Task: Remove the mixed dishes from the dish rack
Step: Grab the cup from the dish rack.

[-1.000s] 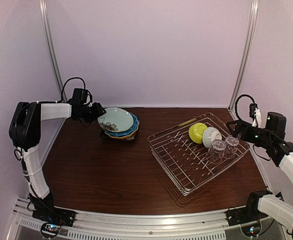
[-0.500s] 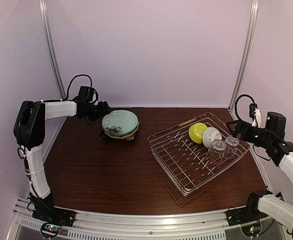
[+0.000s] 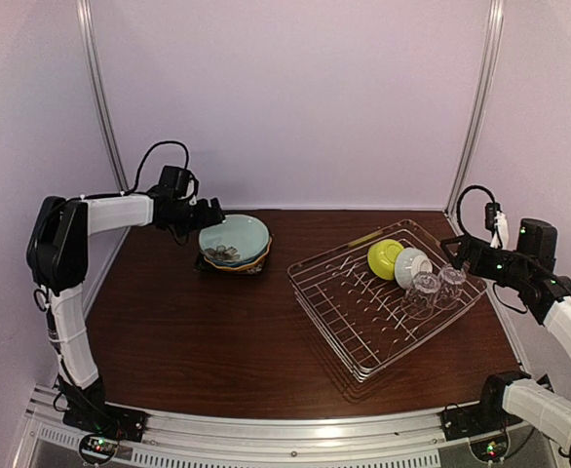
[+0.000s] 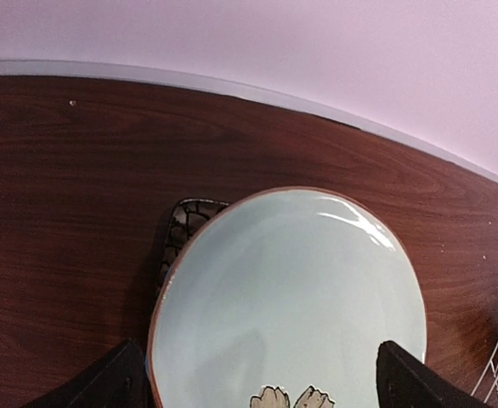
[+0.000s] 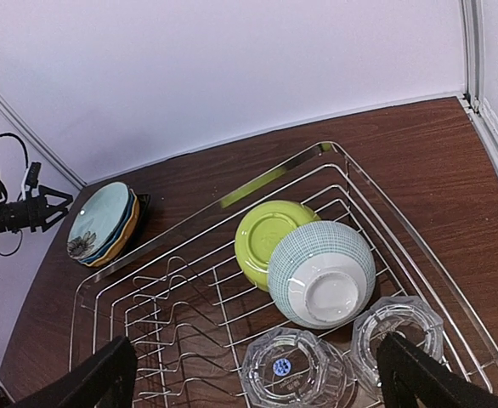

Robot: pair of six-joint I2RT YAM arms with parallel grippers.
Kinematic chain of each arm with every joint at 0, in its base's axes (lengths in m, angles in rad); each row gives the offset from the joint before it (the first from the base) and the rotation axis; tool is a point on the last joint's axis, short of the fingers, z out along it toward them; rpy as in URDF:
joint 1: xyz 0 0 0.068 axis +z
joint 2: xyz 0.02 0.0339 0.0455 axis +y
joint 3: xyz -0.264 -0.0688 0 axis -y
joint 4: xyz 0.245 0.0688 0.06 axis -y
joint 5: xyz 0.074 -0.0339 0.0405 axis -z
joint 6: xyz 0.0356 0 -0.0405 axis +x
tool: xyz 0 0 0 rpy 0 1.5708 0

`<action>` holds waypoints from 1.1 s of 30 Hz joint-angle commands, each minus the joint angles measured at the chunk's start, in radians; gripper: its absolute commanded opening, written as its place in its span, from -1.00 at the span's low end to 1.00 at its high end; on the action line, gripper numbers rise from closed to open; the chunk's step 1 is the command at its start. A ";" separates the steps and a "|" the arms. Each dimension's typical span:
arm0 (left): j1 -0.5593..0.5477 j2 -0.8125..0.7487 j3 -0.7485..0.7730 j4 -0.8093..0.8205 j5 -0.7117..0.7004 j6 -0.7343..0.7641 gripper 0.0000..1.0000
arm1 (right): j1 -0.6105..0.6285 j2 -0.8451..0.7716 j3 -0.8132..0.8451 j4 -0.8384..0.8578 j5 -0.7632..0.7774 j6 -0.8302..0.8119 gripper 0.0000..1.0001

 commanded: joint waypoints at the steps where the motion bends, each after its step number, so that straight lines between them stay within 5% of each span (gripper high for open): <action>1: -0.039 -0.090 0.056 -0.028 -0.070 0.088 0.95 | 0.001 0.000 0.040 -0.048 -0.003 -0.036 0.99; 10: -0.104 -0.213 0.011 -0.035 -0.172 0.126 0.95 | 0.023 0.034 0.109 -0.177 0.059 -0.086 0.99; 21: -0.134 -0.410 -0.147 0.080 -0.204 0.082 0.95 | 0.190 0.131 0.224 -0.346 0.256 -0.137 0.99; 27: -0.136 -0.566 -0.385 0.381 -0.192 -0.010 0.95 | 0.333 0.220 0.280 -0.414 0.433 -0.153 0.99; 33: -0.175 -0.605 -0.346 0.267 -0.265 0.065 0.95 | 0.362 0.304 0.300 -0.435 0.485 -0.147 0.99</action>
